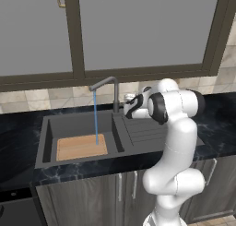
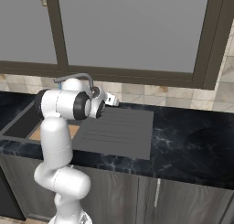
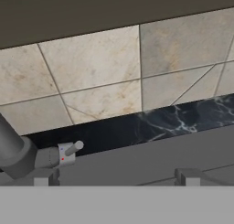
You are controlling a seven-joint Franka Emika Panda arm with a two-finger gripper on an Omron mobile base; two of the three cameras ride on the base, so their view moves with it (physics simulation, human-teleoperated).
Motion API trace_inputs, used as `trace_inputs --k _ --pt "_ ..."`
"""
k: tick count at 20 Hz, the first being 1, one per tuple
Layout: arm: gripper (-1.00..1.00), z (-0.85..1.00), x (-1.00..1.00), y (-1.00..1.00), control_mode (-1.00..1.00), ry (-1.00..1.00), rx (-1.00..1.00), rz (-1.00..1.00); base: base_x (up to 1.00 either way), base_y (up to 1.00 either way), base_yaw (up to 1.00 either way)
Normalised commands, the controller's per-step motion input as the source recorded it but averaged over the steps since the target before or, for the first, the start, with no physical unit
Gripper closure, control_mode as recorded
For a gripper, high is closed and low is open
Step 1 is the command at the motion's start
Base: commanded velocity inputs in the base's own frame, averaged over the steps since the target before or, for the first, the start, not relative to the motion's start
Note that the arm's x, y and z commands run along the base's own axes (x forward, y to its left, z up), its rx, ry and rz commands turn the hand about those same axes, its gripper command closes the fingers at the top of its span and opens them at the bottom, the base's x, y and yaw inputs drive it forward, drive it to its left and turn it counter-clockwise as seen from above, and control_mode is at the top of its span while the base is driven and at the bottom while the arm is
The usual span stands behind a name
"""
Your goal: Turn on the sink faucet with hot water and rinse the cutting board for ten seconds, then turn off the faucet. Push the cutting board to reach the water if necessary.
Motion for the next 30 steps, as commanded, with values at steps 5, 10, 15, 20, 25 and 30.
trace_inputs --k 5,10,15,20,25,30 --pt "-1.00 0.00 0.00 0.00 -1.00 0.00 0.00 0.00 0.00 0.00 0.00" --pt "-1.00 0.00 0.00 0.00 -1.00 0.00 0.00 0.00 0.00 0.00 0.00" --pt "-1.00 0.00 0.00 0.00 -1.00 0.00 0.00 0.00 0.00 0.00 0.00" --pt "-1.00 0.00 0.00 0.00 -1.00 0.00 0.00 0.00 0.00 0.00 0.00" --pt "-1.00 0.00 0.00 0.00 -1.00 0.00 0.00 0.00 0.00 0.00 0.00" --pt "-1.00 0.00 0.00 0.00 -1.00 0.00 0.00 0.00 0.00 0.00 0.00"
